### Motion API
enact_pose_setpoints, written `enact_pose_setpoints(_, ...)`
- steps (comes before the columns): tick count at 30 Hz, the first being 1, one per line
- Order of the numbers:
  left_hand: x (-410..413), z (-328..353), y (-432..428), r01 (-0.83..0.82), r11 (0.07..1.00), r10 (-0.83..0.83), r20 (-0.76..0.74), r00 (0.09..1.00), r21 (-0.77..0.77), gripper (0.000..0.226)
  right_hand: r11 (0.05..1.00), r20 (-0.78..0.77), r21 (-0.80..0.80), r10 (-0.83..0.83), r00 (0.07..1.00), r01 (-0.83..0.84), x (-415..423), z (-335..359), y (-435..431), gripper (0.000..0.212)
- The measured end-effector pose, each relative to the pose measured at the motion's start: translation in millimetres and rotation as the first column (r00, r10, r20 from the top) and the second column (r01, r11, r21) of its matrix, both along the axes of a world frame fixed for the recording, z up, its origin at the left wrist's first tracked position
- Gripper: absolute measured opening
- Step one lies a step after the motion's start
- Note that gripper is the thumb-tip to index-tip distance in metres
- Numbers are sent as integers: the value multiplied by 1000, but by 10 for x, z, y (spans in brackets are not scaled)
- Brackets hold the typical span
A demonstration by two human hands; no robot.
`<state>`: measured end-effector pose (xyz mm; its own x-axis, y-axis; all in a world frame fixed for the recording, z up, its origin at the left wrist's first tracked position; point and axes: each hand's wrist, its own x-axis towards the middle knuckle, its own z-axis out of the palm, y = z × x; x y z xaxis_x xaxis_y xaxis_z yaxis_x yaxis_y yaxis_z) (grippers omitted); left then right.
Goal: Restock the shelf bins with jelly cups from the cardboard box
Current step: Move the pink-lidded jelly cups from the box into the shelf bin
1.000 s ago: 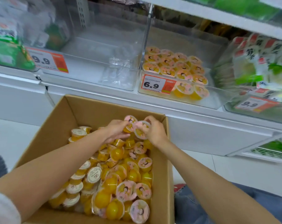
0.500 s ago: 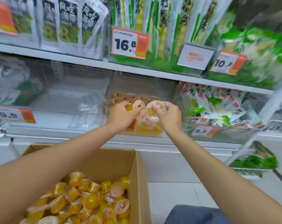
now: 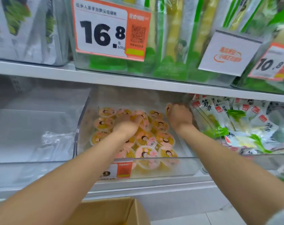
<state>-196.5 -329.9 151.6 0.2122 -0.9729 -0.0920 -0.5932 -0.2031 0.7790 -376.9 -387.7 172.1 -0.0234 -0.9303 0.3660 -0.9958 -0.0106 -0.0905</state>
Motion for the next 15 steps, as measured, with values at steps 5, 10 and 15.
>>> enact_pose_setpoints(5, 37, -33, -12, 12, 999, -9, 88, 996, -36, 52, 992, -27, 123, -23, 999, 27, 151, -175, -210, 17)
enact_pose_setpoints(10, 48, -8, -14, 3, 998, -3, -3, 1000, -58, 45, 987, 225, 163, -30, 974, -7, 46, -152, -147, 21)
enact_pose_setpoints(15, 27, -65, -97, -10, 998, -9, -266, 964, -70, 36, 942, 735, 112, 136, 664, -317, 223, 99, 299, 19)
